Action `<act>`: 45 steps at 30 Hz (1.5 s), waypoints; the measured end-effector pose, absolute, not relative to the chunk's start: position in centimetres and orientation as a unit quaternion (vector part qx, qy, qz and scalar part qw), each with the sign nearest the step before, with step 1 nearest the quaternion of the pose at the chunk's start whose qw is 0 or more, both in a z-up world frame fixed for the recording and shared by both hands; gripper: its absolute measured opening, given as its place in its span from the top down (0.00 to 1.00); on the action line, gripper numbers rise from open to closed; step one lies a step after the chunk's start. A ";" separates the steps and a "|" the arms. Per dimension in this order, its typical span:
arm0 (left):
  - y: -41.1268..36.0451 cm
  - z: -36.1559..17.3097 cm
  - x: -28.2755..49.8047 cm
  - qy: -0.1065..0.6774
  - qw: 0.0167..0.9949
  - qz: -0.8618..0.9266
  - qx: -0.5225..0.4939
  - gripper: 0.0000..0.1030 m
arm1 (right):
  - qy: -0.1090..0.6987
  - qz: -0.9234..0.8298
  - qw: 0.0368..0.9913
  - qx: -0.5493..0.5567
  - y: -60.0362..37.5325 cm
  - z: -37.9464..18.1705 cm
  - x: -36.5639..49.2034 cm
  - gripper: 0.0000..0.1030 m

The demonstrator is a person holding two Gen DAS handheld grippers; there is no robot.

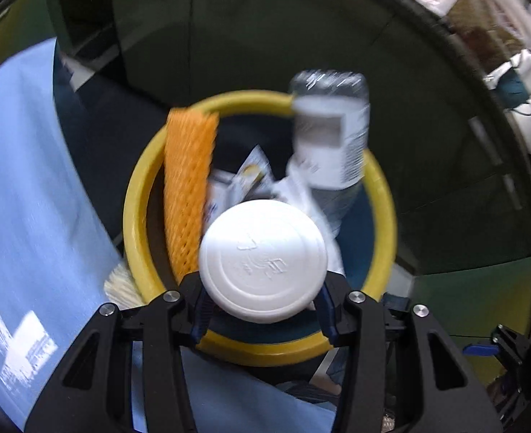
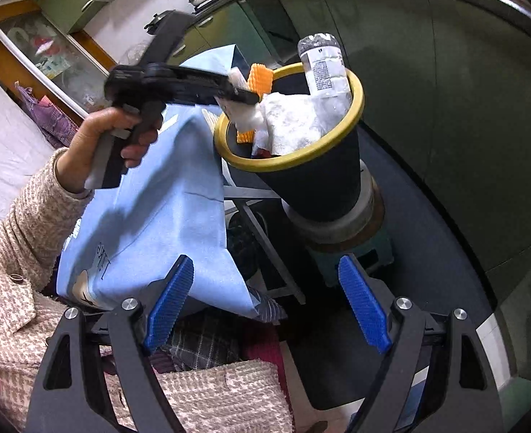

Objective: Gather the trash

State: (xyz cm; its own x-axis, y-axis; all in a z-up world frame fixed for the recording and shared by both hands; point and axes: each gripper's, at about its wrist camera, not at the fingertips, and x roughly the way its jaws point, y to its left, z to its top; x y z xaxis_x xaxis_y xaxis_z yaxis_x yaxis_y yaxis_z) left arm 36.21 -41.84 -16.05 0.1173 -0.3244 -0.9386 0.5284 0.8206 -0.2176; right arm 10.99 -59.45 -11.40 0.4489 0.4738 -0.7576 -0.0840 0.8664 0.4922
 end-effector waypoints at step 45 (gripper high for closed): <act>-0.7 2.3 2.8 0.218 0.974 0.030 -0.047 0.07 | 0.245 0.109 0.963 0.010 -38.0 3.5 5.8 0.05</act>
State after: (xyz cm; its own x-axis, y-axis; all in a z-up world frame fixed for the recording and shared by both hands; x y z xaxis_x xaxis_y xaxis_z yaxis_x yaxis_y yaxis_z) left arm 2.81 -0.72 2.34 0.9028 0.0383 -0.4283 -0.0795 0.9937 -0.0788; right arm 5.77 -38.00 3.46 0.8561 0.2160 -0.4696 -0.2059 0.9758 0.0735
